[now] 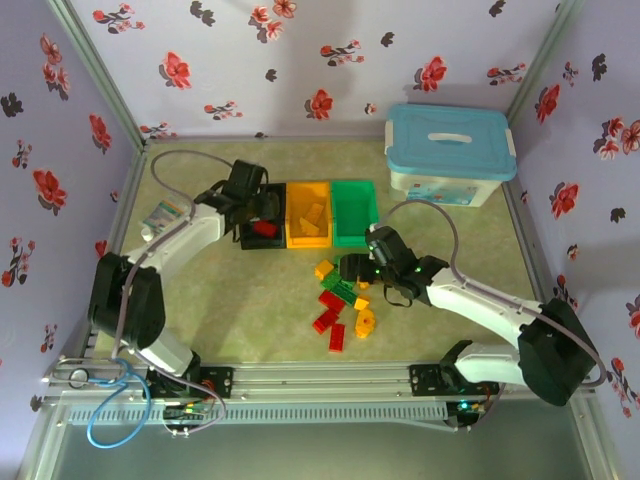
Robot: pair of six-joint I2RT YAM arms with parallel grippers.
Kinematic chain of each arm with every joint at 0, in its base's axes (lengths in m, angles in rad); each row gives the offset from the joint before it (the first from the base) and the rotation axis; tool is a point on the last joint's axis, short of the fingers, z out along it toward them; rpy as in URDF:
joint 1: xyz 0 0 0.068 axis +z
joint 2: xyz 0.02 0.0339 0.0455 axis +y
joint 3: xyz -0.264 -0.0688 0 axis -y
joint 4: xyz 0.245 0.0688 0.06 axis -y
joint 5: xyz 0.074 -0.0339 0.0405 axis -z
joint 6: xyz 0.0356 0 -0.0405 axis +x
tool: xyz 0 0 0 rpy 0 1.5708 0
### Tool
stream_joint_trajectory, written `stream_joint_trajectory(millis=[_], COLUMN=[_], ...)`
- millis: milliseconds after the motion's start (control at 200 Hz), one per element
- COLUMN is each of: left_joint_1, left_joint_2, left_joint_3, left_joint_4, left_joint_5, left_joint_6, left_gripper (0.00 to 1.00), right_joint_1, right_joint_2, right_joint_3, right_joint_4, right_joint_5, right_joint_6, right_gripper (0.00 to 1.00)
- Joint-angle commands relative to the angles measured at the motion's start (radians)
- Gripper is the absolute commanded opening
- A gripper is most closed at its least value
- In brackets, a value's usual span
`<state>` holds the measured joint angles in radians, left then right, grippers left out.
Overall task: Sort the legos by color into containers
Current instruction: Place the lego in the container, then pick up the lego from the middle-left of the table.
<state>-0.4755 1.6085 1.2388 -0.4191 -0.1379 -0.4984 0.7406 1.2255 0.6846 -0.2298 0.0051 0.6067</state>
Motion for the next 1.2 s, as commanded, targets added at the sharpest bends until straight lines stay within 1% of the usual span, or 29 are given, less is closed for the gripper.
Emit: stream_joint_trajectory(millis=[0,65,200,350,440,480,570,625,680,710,770,905,1005,1195], left_joint_1=[0.007,-0.002,-0.054,-0.172,-0.264,-0.31,-0.42,-0.484,-0.545,-0.579,-0.634,-0.715,-0.744,-0.751], left_joint_2=[0.024,-0.004,-0.097,-0.171,-0.199,-0.214,-0.251,-0.27,-0.277,-0.274,-0.253,-0.159,-0.097,-0.038], left_joint_3=[0.093,0.062,-0.022,-0.087,-0.119,-0.141,-0.195,-0.232,-0.263,-0.275,-0.298,-0.322,-0.304,-0.282], left_joint_4=[-0.061,-0.038,-0.013,-0.059,-0.108,-0.12,-0.138,-0.14,-0.134,-0.132,-0.122,-0.08,-0.088,-0.112], left_joint_5=[0.033,0.044,0.038,0.009,-0.016,-0.033,-0.054,-0.055,-0.053,-0.05,-0.035,0.037,0.056,0.073], left_joint_6=[0.029,0.014,0.002,0.023,0.032,0.028,0.013,-0.01,-0.032,-0.042,-0.059,-0.065,-0.052,-0.031], left_gripper=[0.68,0.71,0.71,0.71,0.71,0.7,0.69,0.68,0.68,0.68,0.68,0.67,0.67,0.64], right_joint_1=[0.009,0.009,0.009,0.009,0.008,0.009,0.004,-0.014,-0.043,-0.06,-0.081,-0.09,-0.09,-0.091], right_joint_2=[-0.023,-0.029,-0.028,0.002,0.013,0.003,-0.059,-0.108,-0.145,-0.162,-0.179,-0.176,-0.168,-0.167], right_joint_3=[-0.008,-0.017,-0.033,-0.023,-0.01,-0.01,-0.021,-0.041,-0.069,-0.08,-0.086,-0.082,-0.076,-0.069], right_joint_4=[-0.01,-0.003,0.007,0.016,0.015,0.005,-0.094,-0.117,-0.1,-0.089,-0.085,-0.09,-0.08,-0.08], right_joint_5=[0.029,0.035,0.04,0.038,0.045,0.084,0.297,0.354,0.336,0.288,0.254,0.237,0.215,0.211], right_joint_6=[0.013,0.013,0.012,0.004,0.005,0.02,0.109,0.126,0.126,0.125,0.127,0.13,0.136,0.132], right_gripper=[0.8,0.8,0.81,0.81,0.8,0.78,0.8,0.82,0.84,0.84,0.85,0.86,0.86,0.85])
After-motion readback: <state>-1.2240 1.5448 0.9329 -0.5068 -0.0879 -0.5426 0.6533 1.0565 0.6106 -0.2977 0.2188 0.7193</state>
